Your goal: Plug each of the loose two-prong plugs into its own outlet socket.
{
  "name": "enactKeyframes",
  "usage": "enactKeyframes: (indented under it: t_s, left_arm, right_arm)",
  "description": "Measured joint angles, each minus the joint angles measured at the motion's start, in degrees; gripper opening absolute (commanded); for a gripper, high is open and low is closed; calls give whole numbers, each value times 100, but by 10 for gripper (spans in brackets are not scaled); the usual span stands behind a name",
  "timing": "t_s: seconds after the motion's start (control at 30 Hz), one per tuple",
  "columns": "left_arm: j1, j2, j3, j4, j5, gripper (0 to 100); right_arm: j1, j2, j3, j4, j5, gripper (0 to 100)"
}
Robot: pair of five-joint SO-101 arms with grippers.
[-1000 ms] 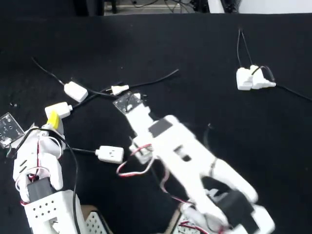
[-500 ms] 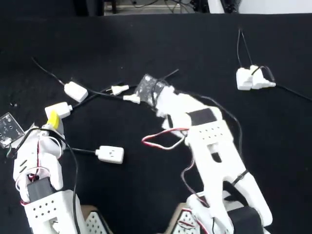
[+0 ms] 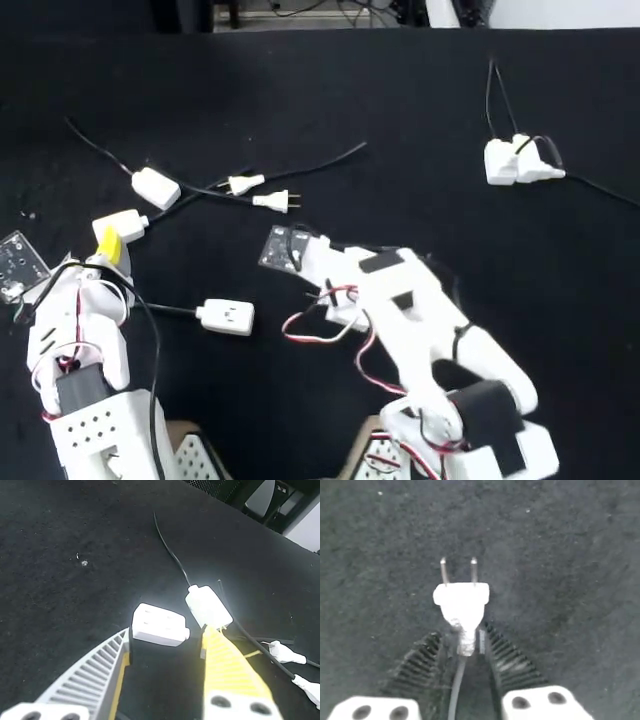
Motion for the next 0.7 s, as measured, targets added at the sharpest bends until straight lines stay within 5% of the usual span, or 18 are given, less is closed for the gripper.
enactKeyframes:
  t_s: [0.2,0.3,0.53,0.7]
  left_arm:
    - [0,0,0,0,0,234]
    - [0,0,0,0,0,234]
    - [0,0,0,0,0,234]
    - [598,0,0,0,-202,234]
  right_arm:
    - [-18,176,-132,105,0,139]
    - [-9,176,-141,105,-9,11]
    - [53,114,-246,105,-9,10]
    - [-202,-932,-229,123,-580,10]
